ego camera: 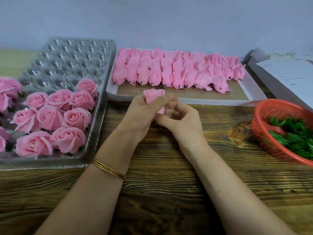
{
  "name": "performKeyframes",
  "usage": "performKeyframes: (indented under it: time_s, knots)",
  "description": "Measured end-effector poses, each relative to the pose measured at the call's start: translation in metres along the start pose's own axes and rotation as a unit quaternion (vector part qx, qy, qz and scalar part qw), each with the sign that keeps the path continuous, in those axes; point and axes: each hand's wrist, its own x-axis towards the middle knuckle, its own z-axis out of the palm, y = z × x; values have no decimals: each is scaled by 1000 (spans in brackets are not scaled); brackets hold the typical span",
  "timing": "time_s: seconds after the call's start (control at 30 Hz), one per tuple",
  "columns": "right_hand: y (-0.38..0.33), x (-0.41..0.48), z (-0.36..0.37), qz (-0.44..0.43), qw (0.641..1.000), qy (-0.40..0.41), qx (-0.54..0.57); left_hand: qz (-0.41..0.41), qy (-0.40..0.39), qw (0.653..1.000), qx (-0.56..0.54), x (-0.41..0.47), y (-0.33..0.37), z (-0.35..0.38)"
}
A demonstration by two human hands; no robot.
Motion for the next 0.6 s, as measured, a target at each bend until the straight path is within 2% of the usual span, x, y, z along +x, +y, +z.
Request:
performKeyframes:
  time_s: [0.13,0.23,0.4,0.6]
  knots:
    - [-1,-1,3,-27,999,14,-35,7,33,999,-1,1,-3,4]
    - [-2,-2,2,-19,999,3,-27,5,26,1000,7,1,-2,3]
    - [-6,1,-1,57,995,-36,75,-24,-47,999,8,-1,5,-4]
    - [-8,4,-2,136,970,-96,179,-24,-74,997,7,-3,7,-6]
